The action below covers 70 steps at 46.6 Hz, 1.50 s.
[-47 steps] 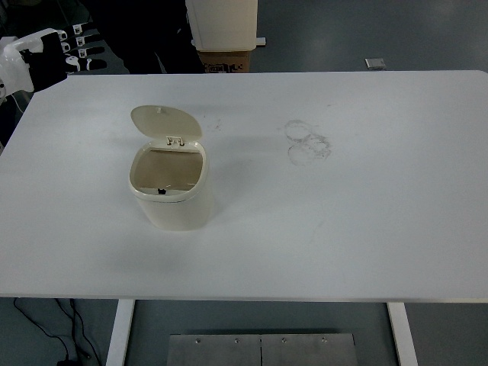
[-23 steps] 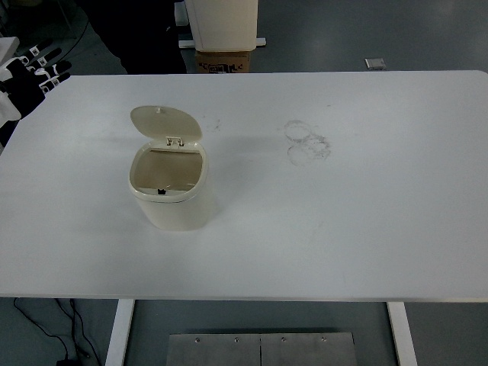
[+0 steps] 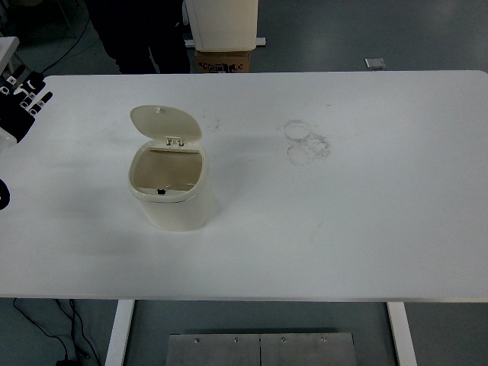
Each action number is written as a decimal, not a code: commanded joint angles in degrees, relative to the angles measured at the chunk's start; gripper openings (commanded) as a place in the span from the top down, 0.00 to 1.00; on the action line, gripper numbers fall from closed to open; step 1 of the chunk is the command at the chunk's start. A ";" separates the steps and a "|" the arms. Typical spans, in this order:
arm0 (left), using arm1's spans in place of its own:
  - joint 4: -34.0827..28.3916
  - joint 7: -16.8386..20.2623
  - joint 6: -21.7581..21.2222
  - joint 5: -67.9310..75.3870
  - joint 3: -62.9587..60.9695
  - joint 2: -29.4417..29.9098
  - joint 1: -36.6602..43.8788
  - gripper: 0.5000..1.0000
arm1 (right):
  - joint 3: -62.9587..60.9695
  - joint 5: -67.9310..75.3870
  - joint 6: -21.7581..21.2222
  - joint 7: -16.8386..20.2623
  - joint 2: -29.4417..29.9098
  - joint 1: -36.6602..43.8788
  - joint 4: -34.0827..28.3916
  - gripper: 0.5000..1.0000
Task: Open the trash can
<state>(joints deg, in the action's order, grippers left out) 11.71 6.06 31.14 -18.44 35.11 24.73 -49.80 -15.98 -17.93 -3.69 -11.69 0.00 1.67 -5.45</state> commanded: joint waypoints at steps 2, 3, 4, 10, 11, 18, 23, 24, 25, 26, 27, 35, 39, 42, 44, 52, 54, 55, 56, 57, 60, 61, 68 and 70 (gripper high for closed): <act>-0.01 0.10 0.06 -0.02 0.49 -0.03 0.49 0.00 | -0.01 0.00 0.00 0.00 0.00 0.00 0.00 0.02; 0.07 0.10 0.06 -0.02 0.49 -0.03 0.67 0.00 | -0.01 0.00 0.00 0.00 0.00 0.00 0.00 0.02; -0.01 0.10 0.06 -0.02 0.49 -0.03 0.76 0.00 | -0.01 0.00 0.00 0.00 0.00 0.00 0.00 0.02; 0.07 0.80 0.24 -0.02 0.49 -0.03 1.46 0.00 | -0.01 0.00 0.00 0.00 0.00 0.00 0.00 0.02; 0.07 0.80 0.24 0.07 0.49 -0.03 1.55 0.00 | -0.01 0.00 0.00 0.00 0.00 0.00 0.00 0.02; 0.07 0.80 0.24 0.15 0.40 -0.12 2.43 0.00 | -0.01 0.00 0.00 0.00 0.00 0.00 0.00 0.02; 0.07 0.89 0.24 0.15 0.49 -0.73 2.52 0.00 | -0.01 0.00 0.00 0.00 0.00 0.00 0.00 0.02; 0.07 0.89 0.24 0.15 0.40 -0.73 2.60 0.00 | -0.01 0.00 0.00 0.00 0.00 0.00 0.00 0.02; 0.07 0.89 0.24 0.15 0.49 -0.73 2.60 0.00 | -0.01 0.00 0.00 0.00 0.00 0.00 0.00 0.02; 0.07 0.89 0.24 0.15 0.49 -0.73 2.60 0.00 | -0.01 0.00 0.00 0.00 0.00 0.00 0.00 0.02; 0.07 0.89 0.24 0.15 0.49 -0.73 2.60 0.00 | -0.01 0.00 0.00 0.00 0.00 0.00 0.00 0.02; 0.16 0.89 0.50 -0.02 0.58 -0.73 3.57 0.00 | -0.01 0.00 0.00 0.00 0.00 0.00 0.00 0.02; 0.16 0.89 0.50 -0.02 0.58 -0.73 3.83 0.00 | -0.01 0.00 0.00 0.00 0.00 0.00 0.00 0.02; 0.16 0.89 0.50 -0.02 0.58 -0.64 4.01 0.00 | -0.01 0.00 0.00 0.00 0.00 0.00 0.00 0.02; 0.16 0.89 0.50 -0.02 0.58 -0.56 4.36 0.00 | -0.01 0.00 0.00 0.00 0.00 0.00 0.00 0.02; 0.16 0.89 0.68 0.07 0.58 0.15 4.36 0.00 | -0.01 0.00 0.00 0.00 0.00 0.00 0.00 0.02; 0.16 0.89 0.68 0.07 0.58 0.15 4.27 0.00 | 0.07 0.00 0.00 0.00 0.00 0.00 0.00 0.02; 0.16 0.89 0.68 0.07 0.58 0.06 4.27 0.00 | -0.01 0.00 0.00 0.00 0.00 0.00 0.00 0.02; 0.16 0.89 0.68 0.07 0.58 0.06 4.27 0.00 | -0.01 0.00 0.00 0.00 0.00 0.00 0.00 0.02; 0.16 0.89 0.68 0.07 0.58 -0.03 4.27 0.00 | -0.01 0.00 0.00 0.00 0.00 0.00 0.00 0.02; 0.25 0.89 0.68 0.07 0.58 -0.29 4.27 0.00 | 0.07 0.00 0.00 0.00 0.00 0.00 0.00 0.02; 0.25 0.89 0.68 0.07 0.58 -0.29 4.27 0.00 | 0.07 0.00 0.00 0.00 0.00 0.00 0.00 0.02; 0.25 0.89 0.59 0.07 0.58 -0.38 4.27 0.00 | -0.01 0.09 0.00 0.00 0.00 0.00 0.00 0.02; 0.25 0.89 0.68 0.07 0.58 -0.29 4.36 0.00 | -0.01 0.09 0.00 0.00 0.00 0.09 0.00 0.02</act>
<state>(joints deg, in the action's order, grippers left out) 11.95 6.95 31.78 -18.37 35.68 24.28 -45.53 -15.96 -17.95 -3.69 -11.69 0.00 1.67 -5.45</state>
